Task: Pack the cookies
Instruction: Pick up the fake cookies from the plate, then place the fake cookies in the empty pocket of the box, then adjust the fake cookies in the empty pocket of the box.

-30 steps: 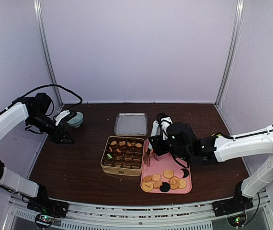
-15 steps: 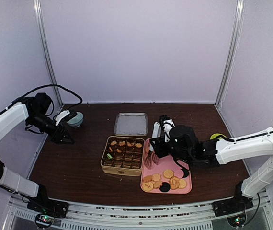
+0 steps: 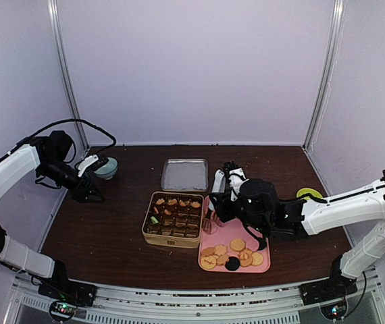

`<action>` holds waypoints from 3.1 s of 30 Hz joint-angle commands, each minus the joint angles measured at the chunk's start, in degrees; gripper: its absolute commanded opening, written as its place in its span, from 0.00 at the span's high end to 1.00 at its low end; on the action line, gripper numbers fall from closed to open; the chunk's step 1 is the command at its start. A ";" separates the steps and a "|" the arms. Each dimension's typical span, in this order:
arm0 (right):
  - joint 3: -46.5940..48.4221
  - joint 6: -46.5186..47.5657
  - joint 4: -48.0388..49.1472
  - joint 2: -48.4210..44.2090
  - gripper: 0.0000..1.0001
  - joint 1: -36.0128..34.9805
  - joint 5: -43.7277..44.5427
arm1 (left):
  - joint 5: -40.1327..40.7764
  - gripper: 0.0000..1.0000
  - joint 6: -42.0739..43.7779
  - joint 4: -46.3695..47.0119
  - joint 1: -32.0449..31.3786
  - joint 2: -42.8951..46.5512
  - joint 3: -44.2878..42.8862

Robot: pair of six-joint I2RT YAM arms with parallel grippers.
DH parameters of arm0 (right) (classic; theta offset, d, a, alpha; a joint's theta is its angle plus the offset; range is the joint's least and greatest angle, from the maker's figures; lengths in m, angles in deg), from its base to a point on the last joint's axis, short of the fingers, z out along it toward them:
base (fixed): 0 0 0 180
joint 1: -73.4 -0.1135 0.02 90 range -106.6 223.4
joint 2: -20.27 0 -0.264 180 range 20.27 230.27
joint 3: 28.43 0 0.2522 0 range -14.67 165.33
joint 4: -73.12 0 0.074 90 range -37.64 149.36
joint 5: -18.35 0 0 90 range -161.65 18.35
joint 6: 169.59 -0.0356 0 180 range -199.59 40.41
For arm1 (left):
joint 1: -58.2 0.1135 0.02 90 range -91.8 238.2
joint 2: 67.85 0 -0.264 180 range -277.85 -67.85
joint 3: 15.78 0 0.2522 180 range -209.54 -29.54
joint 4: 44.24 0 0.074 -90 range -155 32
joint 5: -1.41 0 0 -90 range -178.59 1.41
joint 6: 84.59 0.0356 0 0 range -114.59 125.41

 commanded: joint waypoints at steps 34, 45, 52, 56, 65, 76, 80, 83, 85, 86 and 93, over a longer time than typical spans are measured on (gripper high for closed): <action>14.82 9.60 -4.35 -3.08 0.70 -1.88 0.17 | -0.95 0.48 0.56 -0.62 0.55 1.34 -0.20; 28.17 11.43 -5.44 12.43 0.67 -1.99 -3.04 | -1.30 0.48 1.08 -1.18 0.60 2.06 -0.11; 28.84 10.69 -6.19 15.10 0.59 -1.31 -3.45 | -1.30 0.47 1.37 -1.17 0.56 1.81 -0.31; 28.59 10.31 -6.14 15.24 0.55 -1.16 -3.90 | -1.31 0.48 1.38 -1.14 0.57 1.63 -0.35; 28.21 10.43 -5.74 13.48 0.59 -1.09 -3.93 | -1.30 0.48 1.42 -1.18 0.54 1.63 -0.18; 28.10 11.12 -5.44 12.76 0.67 -0.74 -3.56 | -1.48 0.48 1.29 -1.20 0.54 1.54 -0.62; 28.19 11.96 -5.01 12.78 0.70 -0.69 -3.31 | -1.55 0.48 1.29 -1.35 0.54 1.20 -0.86; 28.19 12.64 -4.19 12.84 0.72 -0.73 -3.73 | -1.61 0.48 1.29 -1.36 0.56 0.95 -1.07; 28.76 13.21 -3.75 13.13 0.73 -0.68 -4.11 | -1.56 0.48 1.23 -1.36 0.54 0.85 -1.21; 29.47 13.41 -4.06 13.45 0.73 -0.70 -4.34 | -1.64 0.48 1.20 -1.36 0.54 0.84 -1.25; 33.26 14.45 -5.67 15.91 0.74 -0.54 -5.50 | -1.74 0.48 1.24 -1.63 0.54 1.01 -1.33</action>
